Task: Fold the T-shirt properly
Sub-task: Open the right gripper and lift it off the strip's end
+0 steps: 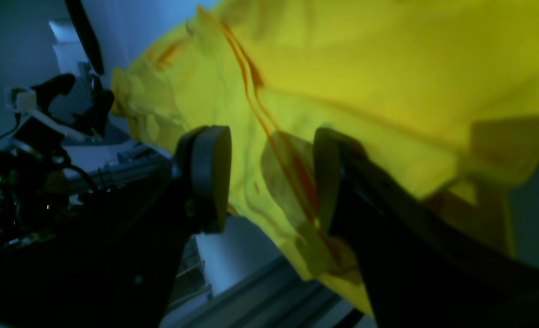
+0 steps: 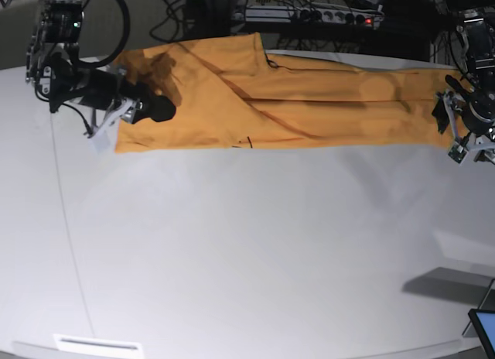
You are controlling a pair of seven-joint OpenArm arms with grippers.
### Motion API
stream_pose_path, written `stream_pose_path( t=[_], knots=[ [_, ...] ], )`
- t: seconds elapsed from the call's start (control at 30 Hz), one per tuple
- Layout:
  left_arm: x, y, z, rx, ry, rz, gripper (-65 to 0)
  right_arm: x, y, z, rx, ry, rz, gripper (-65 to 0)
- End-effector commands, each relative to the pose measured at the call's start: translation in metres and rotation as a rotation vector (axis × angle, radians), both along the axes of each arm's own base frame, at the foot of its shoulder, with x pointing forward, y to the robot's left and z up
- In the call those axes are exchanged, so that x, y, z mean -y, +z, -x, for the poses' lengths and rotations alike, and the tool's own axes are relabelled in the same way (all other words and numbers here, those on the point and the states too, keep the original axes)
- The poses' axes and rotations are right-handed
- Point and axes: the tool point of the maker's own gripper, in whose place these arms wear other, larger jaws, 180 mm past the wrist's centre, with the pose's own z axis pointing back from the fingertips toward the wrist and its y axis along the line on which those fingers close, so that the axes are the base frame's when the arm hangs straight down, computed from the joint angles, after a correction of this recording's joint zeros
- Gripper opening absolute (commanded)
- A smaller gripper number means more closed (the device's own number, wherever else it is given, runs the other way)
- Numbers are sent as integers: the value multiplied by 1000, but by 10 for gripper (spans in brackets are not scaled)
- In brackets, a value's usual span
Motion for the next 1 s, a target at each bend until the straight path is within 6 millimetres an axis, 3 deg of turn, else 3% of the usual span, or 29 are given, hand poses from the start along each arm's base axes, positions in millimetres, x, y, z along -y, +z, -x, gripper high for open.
stream_pose_path(
  t=[0.0,0.1,0.23,0.3,0.37,0.5,0.57,0.73,0.83,0.97],
  knots=[
    [1,25,-12,80,-18,-1,-101,-1,14,-8,49,5,-14,-369],
    [8,46,-17,179,0,84,-101,-5,30,-14,107,19,-8,-421],
    [7,71,-18,325,58,244,-106,-11,65,-29,237,46,10,-531],
    [9,82,-17,390,80,318,-119,-10,67,-32,249,45,14,-567],
    [9,85,-13,434,104,365,-203,-6,63,-34,253,33,58,-586],
    [9,79,-5,456,150,395,-524,-5,42,-34,259,34,198,-588],
    [12,75,-3,452,154,406,-638,-13,32,-34,289,54,268,-589],
    [17,72,-3,470,155,431,-650,-49,7,-20,455,186,503,-589],
    [26,76,2,537,104,461,-650,-71,5,-9,596,232,605,-589],
    [51,74,10,613,-23,488,-650,-71,10,-10,681,178,713,-589]
  ],
)
